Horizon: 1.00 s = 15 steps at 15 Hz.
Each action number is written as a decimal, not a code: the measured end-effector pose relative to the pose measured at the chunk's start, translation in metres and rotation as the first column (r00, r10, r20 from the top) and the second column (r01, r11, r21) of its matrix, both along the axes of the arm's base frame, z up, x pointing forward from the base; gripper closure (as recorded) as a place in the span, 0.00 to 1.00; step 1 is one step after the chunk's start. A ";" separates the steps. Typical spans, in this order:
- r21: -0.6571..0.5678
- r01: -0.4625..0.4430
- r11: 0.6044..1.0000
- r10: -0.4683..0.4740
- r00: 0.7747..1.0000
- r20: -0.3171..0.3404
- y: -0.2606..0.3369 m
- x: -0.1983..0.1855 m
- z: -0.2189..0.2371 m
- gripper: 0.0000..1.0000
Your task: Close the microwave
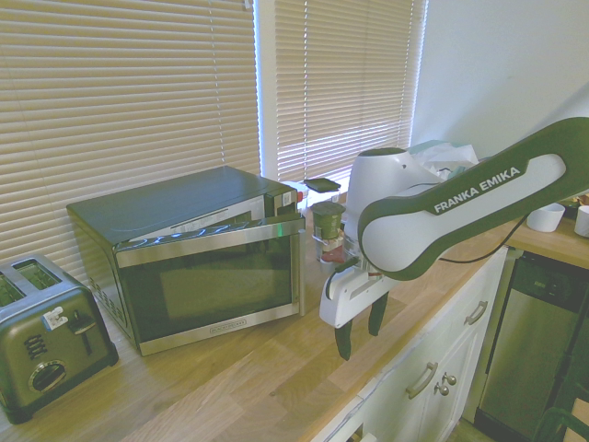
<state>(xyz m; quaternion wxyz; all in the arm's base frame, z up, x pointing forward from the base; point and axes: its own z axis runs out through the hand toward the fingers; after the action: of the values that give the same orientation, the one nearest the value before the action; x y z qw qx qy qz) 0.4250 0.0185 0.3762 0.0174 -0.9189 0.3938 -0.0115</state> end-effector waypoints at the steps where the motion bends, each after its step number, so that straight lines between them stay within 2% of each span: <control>1: 0.000 0.000 1.000 0.000 1.000 -0.001 0.000 0.000 0.000 0.00; 5: -0.008 -0.018 1.000 0.018 1.000 0.010 0.006 0.000 0.002 0.00; 9: -0.059 -0.102 0.993 0.105 0.993 0.051 0.037 0.000 0.010 0.00; 15: -0.124 -0.144 0.982 0.161 0.977 0.141 0.084 0.023 0.051 0.00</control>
<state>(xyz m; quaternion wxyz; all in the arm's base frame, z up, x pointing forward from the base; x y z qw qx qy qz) 0.4477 0.1029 0.4274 -0.0042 -0.9425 0.3183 -0.1016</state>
